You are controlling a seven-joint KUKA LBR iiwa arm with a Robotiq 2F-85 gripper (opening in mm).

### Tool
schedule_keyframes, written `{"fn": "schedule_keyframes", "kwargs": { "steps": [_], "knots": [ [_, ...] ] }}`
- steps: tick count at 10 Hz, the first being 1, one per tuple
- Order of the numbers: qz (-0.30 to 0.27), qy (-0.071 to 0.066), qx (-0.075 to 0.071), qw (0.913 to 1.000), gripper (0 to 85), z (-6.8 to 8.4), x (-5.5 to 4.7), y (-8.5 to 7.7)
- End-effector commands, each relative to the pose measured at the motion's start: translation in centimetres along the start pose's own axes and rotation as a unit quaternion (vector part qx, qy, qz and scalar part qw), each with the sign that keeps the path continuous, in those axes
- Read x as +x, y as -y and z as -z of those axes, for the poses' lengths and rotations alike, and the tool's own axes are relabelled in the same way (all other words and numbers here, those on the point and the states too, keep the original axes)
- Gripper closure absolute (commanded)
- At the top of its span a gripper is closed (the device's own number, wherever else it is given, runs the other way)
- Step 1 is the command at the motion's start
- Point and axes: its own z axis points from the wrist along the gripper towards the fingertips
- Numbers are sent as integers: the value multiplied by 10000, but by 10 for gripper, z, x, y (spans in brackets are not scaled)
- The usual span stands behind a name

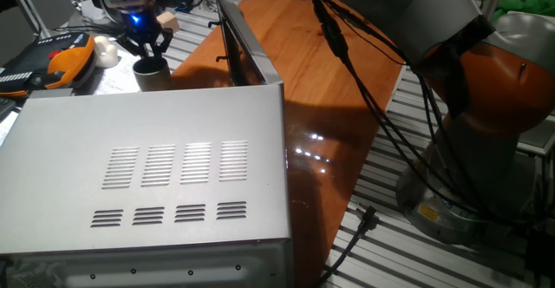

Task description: Put the bowl into the microwave

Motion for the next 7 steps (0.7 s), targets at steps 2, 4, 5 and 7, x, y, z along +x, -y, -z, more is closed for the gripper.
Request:
{"fn": "schedule_keyframes", "kwargs": {
  "steps": [2,4,5,7],
  "knots": [
    [78,-67,85,9999,850,5,21,-3],
    [210,-249,167,9993,850,11,50,-7],
    [265,-339,242,9988,850,14,62,-8],
    [342,-530,294,9976,850,19,85,-10]
  ]
}}
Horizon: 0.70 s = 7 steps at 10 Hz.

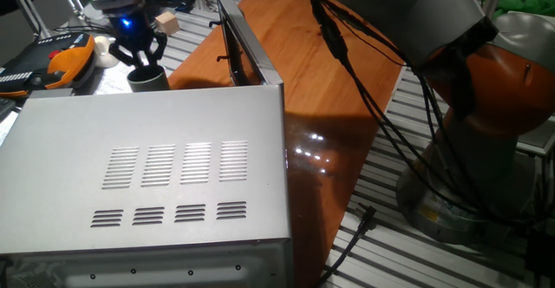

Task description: Put the bowl into the microwave

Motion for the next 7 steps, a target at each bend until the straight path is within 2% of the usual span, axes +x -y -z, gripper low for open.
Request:
{"fn": "schedule_keyframes", "kwargs": {
  "steps": [1,2,5,7],
  "knots": [
    [119,-22,25,9999,850,0,13,-5],
    [261,-16,62,9996,850,-1,23,-5],
    [387,-115,33,9992,850,-3,48,-8],
    [536,-67,25,9985,850,-7,53,-7]
  ]
}}
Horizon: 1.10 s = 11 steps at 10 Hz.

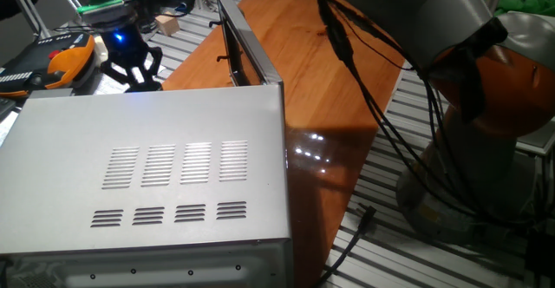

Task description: Put the bowl into the microwave

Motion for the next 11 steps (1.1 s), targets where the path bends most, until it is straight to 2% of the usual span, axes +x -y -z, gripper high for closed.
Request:
{"fn": "schedule_keyframes", "kwargs": {
  "steps": [1,4,6,8,9,10,11],
  "knots": [
    [56,29,16,10000,850,-2,-3,0],
    [341,252,5,9991,850,-20,-22,1],
    [492,474,13,9977,850,-28,-29,4],
    [502,471,-14,9976,850,-31,-27,4],
    [515,542,-12,9972,850,-35,-23,4],
    [537,666,56,9963,850,-40,-18,4],
    [531,668,34,9963,850,-42,-16,4]
  ]
}}
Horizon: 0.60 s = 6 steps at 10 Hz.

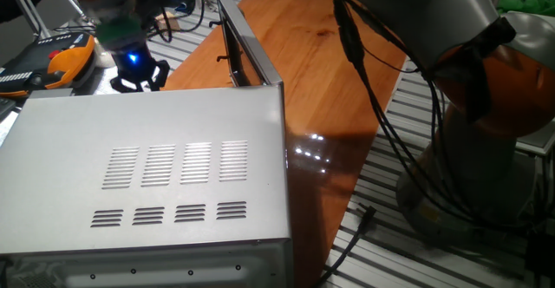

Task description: Put the bowl into the microwave

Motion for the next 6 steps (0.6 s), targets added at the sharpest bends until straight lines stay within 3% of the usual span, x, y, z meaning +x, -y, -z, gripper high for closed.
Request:
{"fn": "schedule_keyframes", "kwargs": {
  "steps": [1,4,6],
  "knots": [
    [-23,6,-33,10000,850,-2,0,0],
    [-31,129,-163,9998,850,-14,2,0],
    [-123,125,-219,9996,850,-16,3,-1]
  ]
}}
